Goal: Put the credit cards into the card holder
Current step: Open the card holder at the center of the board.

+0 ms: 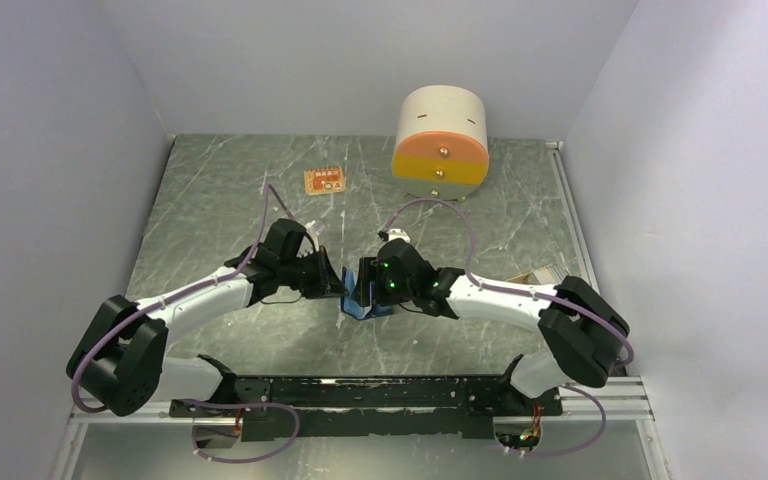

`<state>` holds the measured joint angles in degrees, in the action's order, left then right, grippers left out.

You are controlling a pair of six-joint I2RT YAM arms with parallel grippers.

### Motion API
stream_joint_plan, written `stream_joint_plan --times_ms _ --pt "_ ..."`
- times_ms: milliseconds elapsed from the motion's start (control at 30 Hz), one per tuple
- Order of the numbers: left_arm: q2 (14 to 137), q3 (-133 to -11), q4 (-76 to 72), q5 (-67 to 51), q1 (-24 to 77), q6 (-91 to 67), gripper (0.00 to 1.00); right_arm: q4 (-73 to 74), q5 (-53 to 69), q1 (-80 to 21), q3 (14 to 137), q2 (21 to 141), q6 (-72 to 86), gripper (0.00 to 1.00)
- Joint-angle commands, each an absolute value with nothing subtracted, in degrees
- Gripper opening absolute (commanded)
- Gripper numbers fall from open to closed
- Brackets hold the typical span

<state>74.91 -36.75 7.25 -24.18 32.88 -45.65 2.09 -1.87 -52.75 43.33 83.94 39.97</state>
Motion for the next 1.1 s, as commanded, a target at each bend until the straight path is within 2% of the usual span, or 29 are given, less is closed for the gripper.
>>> stream_joint_plan --times_ms 0,133,267,333,433,667,933,1067 --pt "74.3 -37.3 7.2 -24.7 33.3 -45.4 0.09 0.8 -3.7 -53.1 43.7 85.6 39.9 0.72" --pt "74.6 -37.7 10.1 -22.2 33.3 -44.9 0.09 4.4 -8.6 -53.1 43.7 86.8 38.6 0.66" --pt "74.3 -37.5 12.8 -19.7 33.3 -44.6 0.09 5.8 -11.1 -53.1 42.0 87.0 38.0 0.5" --pt "74.3 -37.3 12.5 -19.9 33.2 -44.6 0.12 5.5 -11.2 -53.1 40.8 86.7 38.2 0.45" --pt "76.1 -37.3 11.8 -20.5 33.1 -45.0 0.17 4.6 -10.7 -53.1 40.1 87.2 38.2 0.44" --pt "79.0 -38.2 11.8 -20.7 33.0 -44.8 0.37 3.3 -10.6 -53.0 39.3 88.9 38.2 0.42" --pt "78.4 -39.9 12.9 -19.4 33.0 -43.6 0.47 3.7 -11.1 -53.1 39.7 88.6 37.6 0.39" --pt "78.3 -40.6 12.9 -19.7 33.0 -43.3 0.48 3.9 -11.2 -53.1 40.1 88.2 37.2 0.37"
